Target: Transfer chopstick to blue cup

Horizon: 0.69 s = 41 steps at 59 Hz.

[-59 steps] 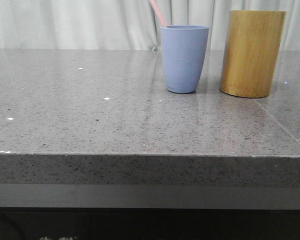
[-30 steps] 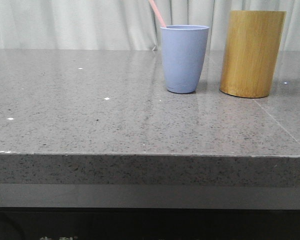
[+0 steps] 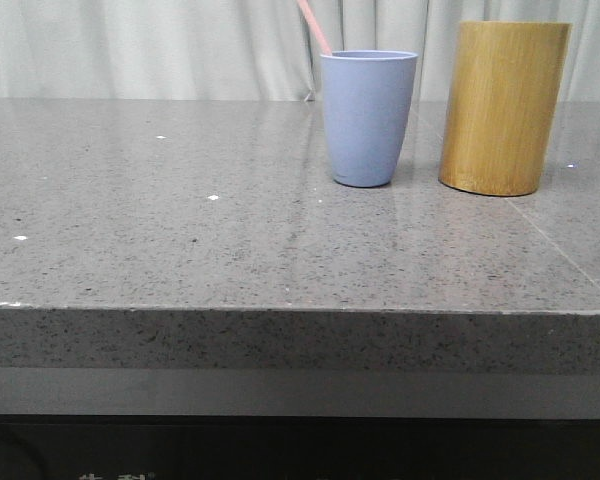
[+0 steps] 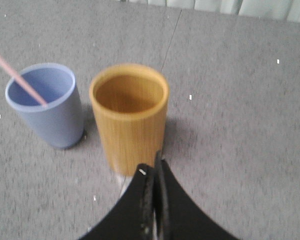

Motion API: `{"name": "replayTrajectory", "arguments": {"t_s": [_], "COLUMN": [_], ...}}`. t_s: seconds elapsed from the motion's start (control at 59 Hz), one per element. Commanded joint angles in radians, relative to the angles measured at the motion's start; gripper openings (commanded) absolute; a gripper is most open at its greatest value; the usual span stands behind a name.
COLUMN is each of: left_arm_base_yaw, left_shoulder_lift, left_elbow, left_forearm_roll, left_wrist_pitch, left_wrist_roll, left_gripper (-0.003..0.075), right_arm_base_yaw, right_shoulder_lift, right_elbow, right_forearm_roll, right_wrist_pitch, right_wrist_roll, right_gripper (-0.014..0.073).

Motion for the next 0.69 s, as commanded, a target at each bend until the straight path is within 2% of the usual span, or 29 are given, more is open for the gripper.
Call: {"name": "replayTrajectory", "arguments": {"t_s": [0.0,0.169,0.339,0.508,0.678], "left_arm_base_yaw": [0.002,0.002,0.002,0.002,0.002], "left_shoulder_lift": [0.012,0.012,0.012,0.012,0.012], "left_elbow": [-0.024,-0.024,-0.024,-0.024,-0.024], "left_forearm_roll": [-0.013,-0.013,-0.013,-0.013,-0.013], "left_wrist_pitch": [-0.081,-0.081,-0.081,-0.081,-0.081], "left_wrist_roll": [-0.003,-0.003,-0.003,-0.003,-0.003], "left_gripper": [-0.0019,-0.0019,-0.0019,-0.0019,-0.0019], "right_arm_base_yaw": [-0.005,-0.005,-0.005,-0.005,-0.005], "right_shoulder_lift": [-0.114,-0.323,-0.511,-0.624,-0.64], "right_elbow": [0.112,0.327,0.463,0.488,0.488], "right_forearm_roll": [0.011,0.012,0.012,0.012,0.012], "right_wrist_pitch": [-0.143,-0.26,-0.298,-0.272,-0.269], "right_wrist_roll": [0.002,0.002,0.002,0.002,0.002], "right_gripper": [-0.0059,-0.0059,-0.0059,-0.0059,-0.0059]}}
